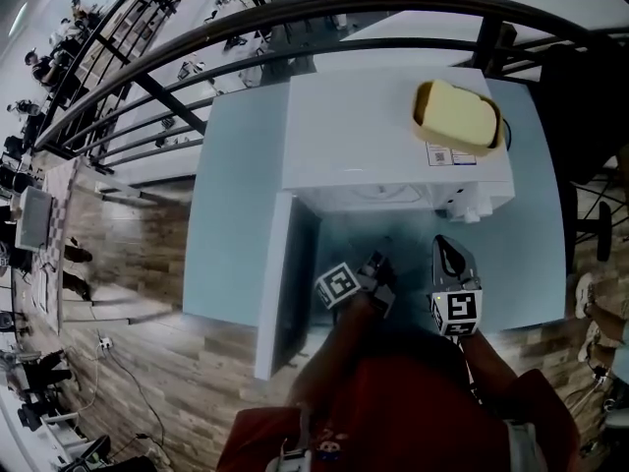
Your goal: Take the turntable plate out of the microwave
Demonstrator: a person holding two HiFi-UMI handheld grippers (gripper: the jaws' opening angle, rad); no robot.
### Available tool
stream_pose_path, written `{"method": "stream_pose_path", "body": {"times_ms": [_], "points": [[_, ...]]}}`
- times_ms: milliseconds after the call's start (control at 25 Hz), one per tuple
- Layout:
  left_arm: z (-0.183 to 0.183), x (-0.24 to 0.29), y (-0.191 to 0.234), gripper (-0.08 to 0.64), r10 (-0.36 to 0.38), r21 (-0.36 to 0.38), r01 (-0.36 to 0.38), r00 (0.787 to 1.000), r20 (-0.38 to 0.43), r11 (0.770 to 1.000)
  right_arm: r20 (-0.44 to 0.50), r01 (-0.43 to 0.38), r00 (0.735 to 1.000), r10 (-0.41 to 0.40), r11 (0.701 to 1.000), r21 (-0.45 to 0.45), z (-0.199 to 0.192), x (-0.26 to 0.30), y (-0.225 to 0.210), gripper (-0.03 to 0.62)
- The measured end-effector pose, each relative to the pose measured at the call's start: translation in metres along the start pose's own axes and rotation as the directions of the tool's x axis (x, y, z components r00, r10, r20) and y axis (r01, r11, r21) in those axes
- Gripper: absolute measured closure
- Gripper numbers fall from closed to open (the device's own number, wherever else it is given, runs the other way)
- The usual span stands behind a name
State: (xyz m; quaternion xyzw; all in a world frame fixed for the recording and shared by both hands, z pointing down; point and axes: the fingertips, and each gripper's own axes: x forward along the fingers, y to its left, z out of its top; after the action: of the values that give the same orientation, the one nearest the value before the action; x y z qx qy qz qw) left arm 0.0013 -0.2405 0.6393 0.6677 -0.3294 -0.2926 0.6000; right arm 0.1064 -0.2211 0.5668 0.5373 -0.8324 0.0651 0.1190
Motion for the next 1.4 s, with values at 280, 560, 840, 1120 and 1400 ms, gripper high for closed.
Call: {"method": "stream_pose_path", "body": {"times_ms": [280, 560, 840, 1120, 1400], "points": [[-0.015, -0.034, -0.016, 0.538, -0.01, 0.01, 0.01, 1.0, -0.008, 1.0, 0.017, 0.031, 0.999, -0.031, 1.0, -0.001, 0.004, -0.039, 0.013, 0.592], [-0.041, -0.064, -0.039, 0.538, -0.047, -0.014, 0.047, 0.999, 0.0, 0.999, -0.013, 0.071, 0.997, -0.071, 0.997, -0.001, -0.002, -0.099, 0.037, 0.592], [-0.066, -0.097, -0.052, 0.538, 0.048, 0.1, -0.045, 0.999, -0.025, 0.994, -0.025, 0.116, 0.993, -0.116, 0.993, 0.009, -0.004, -0.144, 0.024, 0.592], [-0.097, -0.098, -0.074, 0.538, 0.065, 0.111, -0.068, 0.997, 0.033, 0.992, 0.021, 0.072, 0.997, -0.072, 0.997, 0.017, 0.012, -0.152, -0.014, 0.592], [-0.125, -0.096, -0.125, 0.537, 0.005, 0.039, -0.011, 0.99, 0.138, 0.999, 0.071, 0.01, 0.997, -0.011, 1.0, 0.018, 0.038, -0.163, -0.056, 0.592]]}}
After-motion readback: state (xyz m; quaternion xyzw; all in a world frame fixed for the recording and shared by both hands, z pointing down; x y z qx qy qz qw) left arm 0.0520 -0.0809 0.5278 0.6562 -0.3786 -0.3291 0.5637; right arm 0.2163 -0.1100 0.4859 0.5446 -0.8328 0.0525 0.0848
